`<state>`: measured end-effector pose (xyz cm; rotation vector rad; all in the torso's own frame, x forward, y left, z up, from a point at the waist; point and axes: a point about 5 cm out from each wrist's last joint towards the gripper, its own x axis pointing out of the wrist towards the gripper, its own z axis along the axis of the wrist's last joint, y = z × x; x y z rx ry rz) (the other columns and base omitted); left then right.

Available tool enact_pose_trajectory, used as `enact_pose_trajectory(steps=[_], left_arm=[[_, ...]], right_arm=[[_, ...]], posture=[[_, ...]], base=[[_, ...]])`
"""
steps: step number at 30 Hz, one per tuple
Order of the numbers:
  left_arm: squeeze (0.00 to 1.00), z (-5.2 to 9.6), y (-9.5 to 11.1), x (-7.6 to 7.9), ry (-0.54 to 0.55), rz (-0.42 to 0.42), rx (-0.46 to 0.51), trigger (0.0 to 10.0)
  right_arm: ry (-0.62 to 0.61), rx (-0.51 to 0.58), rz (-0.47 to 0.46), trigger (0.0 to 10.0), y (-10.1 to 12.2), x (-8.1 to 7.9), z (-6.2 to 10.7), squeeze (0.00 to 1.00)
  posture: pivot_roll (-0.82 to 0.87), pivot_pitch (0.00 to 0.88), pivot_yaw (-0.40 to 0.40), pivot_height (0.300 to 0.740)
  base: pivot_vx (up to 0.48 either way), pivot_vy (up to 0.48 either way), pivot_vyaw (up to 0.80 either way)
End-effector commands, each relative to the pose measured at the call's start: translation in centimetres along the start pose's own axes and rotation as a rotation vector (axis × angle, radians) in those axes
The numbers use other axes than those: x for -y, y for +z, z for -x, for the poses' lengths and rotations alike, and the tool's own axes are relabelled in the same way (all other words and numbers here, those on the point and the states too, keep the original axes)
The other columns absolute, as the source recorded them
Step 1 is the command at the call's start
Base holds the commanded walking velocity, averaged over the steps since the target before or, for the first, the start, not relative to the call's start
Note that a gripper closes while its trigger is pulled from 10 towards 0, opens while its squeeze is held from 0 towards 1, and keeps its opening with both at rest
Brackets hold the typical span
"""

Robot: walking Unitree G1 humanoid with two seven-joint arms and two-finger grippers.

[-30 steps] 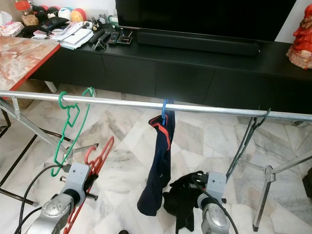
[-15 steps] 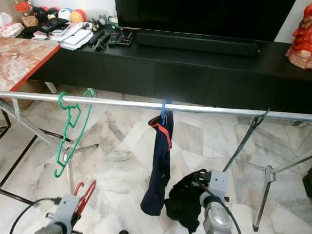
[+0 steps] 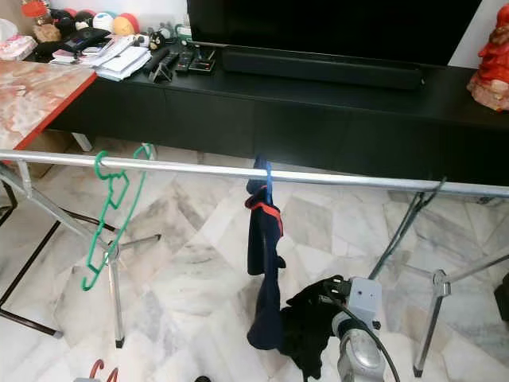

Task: Hang hanger

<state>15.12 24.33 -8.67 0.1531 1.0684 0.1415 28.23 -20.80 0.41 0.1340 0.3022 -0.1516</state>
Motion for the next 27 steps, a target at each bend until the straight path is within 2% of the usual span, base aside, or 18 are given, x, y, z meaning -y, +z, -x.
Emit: enact_pose_trajectory(steps=[1, 10, 16, 18, 27], left_arm=[[0.0, 0.2, -1.0, -0.8, 0.017, 0.001, -0.033, 10.0], [0.0, 0.2, -1.7, -0.3, 0.017, 0.015, -0.046, 10.0], [0.0, 0.3, -2.4, -0.3, 0.016, 0.011, -0.057, 10.0], [0.0, 0.4, -2.6, -0.4, 0.014, 0.014, -0.06, 10.0], [0.0, 0.4, -2.5, -0.4, 0.008, 0.01, -0.057, 10.0]], right_arm=[[0.002, 0.004, -0.014, 10.0, -0.1, -0.4, 0.0, 0.0], [0.003, 0.016, -0.015, 10.0, 0.2, -0.6, -0.1, 0.0], [-0.011, 0.013, -0.025, 10.0, 0.2, -0.5, -0.1, 0.0], [-0.026, 0.009, -0.047, 10.0, 0.2, -0.4, -0.2, 0.0], [-0.027, 0.004, -0.037, 10.0, 0.3, -0.1, -0.2, 0.0]], posture=[[-0.04, 0.192, 0.021, 0.74], [-0.04, 0.19, 0.019, 0.74], [-0.04, 0.19, 0.018, 0.74], [-0.04, 0.189, 0.016, 0.74], [-0.04, 0.189, 0.014, 0.74]], base=[[0.0, 0.48, 0.0], [0.0, 0.469, 0.0], [0.0, 0.0, 0.0], [0.0, 0.0, -0.8], [0.0, 0.0, -0.8]])
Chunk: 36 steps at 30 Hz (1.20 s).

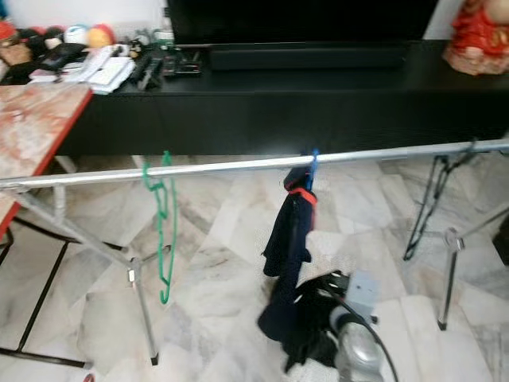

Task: Hang hanger

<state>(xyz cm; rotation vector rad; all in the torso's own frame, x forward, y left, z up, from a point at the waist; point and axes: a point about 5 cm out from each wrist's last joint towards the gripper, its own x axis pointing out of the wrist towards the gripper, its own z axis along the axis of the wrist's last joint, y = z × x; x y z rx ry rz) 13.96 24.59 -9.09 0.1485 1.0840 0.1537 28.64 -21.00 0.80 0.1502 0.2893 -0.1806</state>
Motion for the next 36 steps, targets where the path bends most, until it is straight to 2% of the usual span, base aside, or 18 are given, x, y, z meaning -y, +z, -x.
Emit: enact_pose_trajectory(steps=[1, 8, 29, 36], left_arm=[[0.0, 0.2, -1.3, -0.2, 0.002, 0.002, -0.04, 10.0], [0.0, 0.2, -1.5, -0.3, 0.006, -0.002, -0.049, 10.0], [0.0, 0.0, -0.7, 0.7, -0.012, 0.007, -0.033, 10.0], [0.0, 0.1, -0.9, 0.5, -0.013, 0.014, -0.033, 10.0]], right_arm=[[-0.002, -0.009, -0.016, 10.0, -0.2, -0.1, 0.1, 0.0], [0.012, -0.013, -0.01, 10.0, -0.3, -0.3, 0.0, 0.0], [0.02, -0.01, 0.006, 10.0, -0.2, -0.5, 0.0, 0.0], [0.023, -0.011, 0.009, 10.0, -0.2, -0.6, -0.1, 0.0]], posture=[[-0.04, 0.189, 0.014, 0.74], [-0.04, 0.188, 0.014, 0.74], [-0.04, 0.189, 0.008, 0.74], [-0.04, 0.189, 0.005, 0.74]], base=[[0.0, 0.0, -0.8], [0.0, 0.0, -0.8], [0.0, 0.0, -0.04], [-0.312, 0.0, 0.0]])
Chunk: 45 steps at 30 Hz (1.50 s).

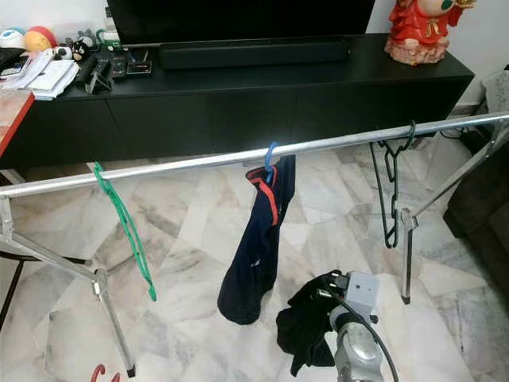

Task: Hang hanger

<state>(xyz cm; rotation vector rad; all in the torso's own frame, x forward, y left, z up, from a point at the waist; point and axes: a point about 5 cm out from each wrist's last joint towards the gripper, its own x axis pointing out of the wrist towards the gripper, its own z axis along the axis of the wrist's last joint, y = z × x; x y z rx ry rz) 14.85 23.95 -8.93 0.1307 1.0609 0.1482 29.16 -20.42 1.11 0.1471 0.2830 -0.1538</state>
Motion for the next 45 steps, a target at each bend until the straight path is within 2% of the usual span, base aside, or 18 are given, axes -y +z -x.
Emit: enact_pose_trajectory(steps=[1, 9, 16, 36, 45], left_arm=[[0.0, 0.29, -1.82, -0.18, -0.001, 0.001, -0.055, 10.0], [0.0, 0.31, -1.96, -0.18, 0.0, 0.001, -0.058, 10.0], [0.0, 0.16, -1.17, -0.37, 0.003, 0.002, -0.05, 10.0], [0.0, 0.21, -1.49, -0.14, 0.006, 0.003, -0.051, 10.0], [0.0, 0.24, -1.61, -0.21, 0.02, 0.024, -0.054, 10.0]], right_arm=[[-0.004, -0.016, 0.002, 10.0, -0.55, 0.08, 0.26, 0.0], [-0.005, -0.023, 0.002, 10.0, -0.67, 0.2, 0.31, 0.0], [-0.008, -0.026, 0.001, 10.0, -0.62, 0.32, 0.25, 0.0], [0.0, -0.014, 0.005, 10.0, -0.44, -0.01, 0.18, 0.0], [0.008, 0.006, 0.013, 10.0, -0.26, -0.57, 0.14, 0.0]], posture=[[-0.04, 0.189, 0.005, 0.74], [-0.04, 0.19, 0.005, 0.74], [-0.04, 0.188, 0.006, 0.74], [-0.04, 0.189, 0.005, 0.74], [-0.04, 0.19, 0.006, 0.74]], base=[[-0.326, 0.0, 0.0], [-0.335, 0.0, 0.0], [-0.343, 0.0, 0.0], [-0.337, 0.0, 0.0], [-0.027, 0.0, 0.0]])
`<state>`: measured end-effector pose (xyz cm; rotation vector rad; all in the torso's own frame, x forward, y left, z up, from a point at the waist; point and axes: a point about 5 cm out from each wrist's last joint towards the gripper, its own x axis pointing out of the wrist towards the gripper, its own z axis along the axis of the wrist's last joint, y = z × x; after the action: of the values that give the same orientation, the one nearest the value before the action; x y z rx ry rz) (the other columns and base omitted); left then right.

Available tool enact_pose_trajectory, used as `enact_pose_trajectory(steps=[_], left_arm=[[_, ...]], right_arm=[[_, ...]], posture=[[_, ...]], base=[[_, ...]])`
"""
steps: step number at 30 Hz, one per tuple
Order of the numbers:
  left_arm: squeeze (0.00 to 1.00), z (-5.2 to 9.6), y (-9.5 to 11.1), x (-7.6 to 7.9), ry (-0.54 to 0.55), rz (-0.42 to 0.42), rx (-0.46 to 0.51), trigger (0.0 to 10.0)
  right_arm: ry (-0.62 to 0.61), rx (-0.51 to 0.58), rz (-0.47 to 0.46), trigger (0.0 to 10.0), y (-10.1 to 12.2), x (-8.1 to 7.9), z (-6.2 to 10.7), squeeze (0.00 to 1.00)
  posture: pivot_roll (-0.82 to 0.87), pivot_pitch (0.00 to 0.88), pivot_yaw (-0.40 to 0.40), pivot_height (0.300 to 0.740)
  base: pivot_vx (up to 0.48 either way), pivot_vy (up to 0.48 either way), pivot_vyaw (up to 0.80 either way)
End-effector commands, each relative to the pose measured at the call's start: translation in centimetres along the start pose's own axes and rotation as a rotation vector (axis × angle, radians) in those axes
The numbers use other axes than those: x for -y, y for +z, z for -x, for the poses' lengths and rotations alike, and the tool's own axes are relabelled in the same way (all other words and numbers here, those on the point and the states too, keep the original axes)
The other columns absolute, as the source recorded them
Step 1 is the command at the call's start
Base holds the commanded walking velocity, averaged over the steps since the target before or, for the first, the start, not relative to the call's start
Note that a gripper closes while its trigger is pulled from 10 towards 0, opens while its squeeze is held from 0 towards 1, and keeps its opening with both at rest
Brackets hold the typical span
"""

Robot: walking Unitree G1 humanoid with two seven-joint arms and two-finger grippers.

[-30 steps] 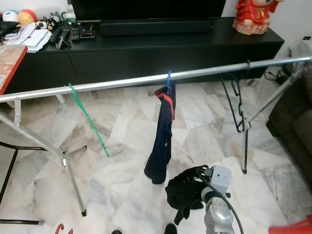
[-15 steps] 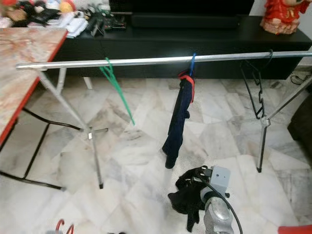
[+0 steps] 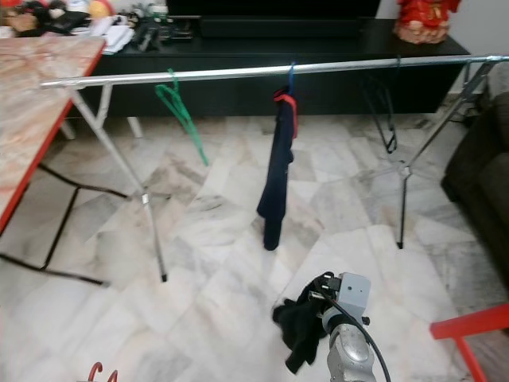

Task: Hang hanger

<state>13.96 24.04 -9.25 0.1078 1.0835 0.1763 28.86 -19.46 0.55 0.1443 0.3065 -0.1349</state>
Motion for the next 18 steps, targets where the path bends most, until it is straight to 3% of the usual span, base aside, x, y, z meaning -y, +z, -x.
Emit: enact_pose_trajectory(steps=[1, 4, 9, 18], left_arm=[[0.0, 0.08, -0.68, -0.14, 0.008, -0.006, -0.029, 10.0], [0.0, 0.08, -0.71, -0.15, 0.008, -0.011, -0.031, 10.0], [0.0, 0.08, -0.7, -0.11, 0.005, -0.014, -0.03, 10.0], [0.0, 0.08, -0.63, -0.08, 0.004, -0.016, -0.024, 10.0]], right_arm=[[-0.002, 0.038, 0.018, 10.0, 0.6, 0.11, -0.09, 0.0], [0.009, 0.048, 0.047, 10.0, 0.74, -0.07, -0.1, 0.0], [0.032, 0.07, 0.058, 10.0, 0.96, -0.44, -0.06, 0.0], [0.018, 0.065, 0.042, 10.0, 0.86, -0.15, -0.01, 0.0]], posture=[[-0.04, 0.19, 0.007, 0.74], [-0.03, 0.19, 0.007, 0.74], [-0.03, 0.188, 0.007, 0.74], [-0.04, 0.185, 0.007, 0.74]], base=[[0.0, 0.48, 0.0], [0.0, 0.48, 0.0], [0.0, 0.459, 0.54], [0.0, 0.274, 0.0]])
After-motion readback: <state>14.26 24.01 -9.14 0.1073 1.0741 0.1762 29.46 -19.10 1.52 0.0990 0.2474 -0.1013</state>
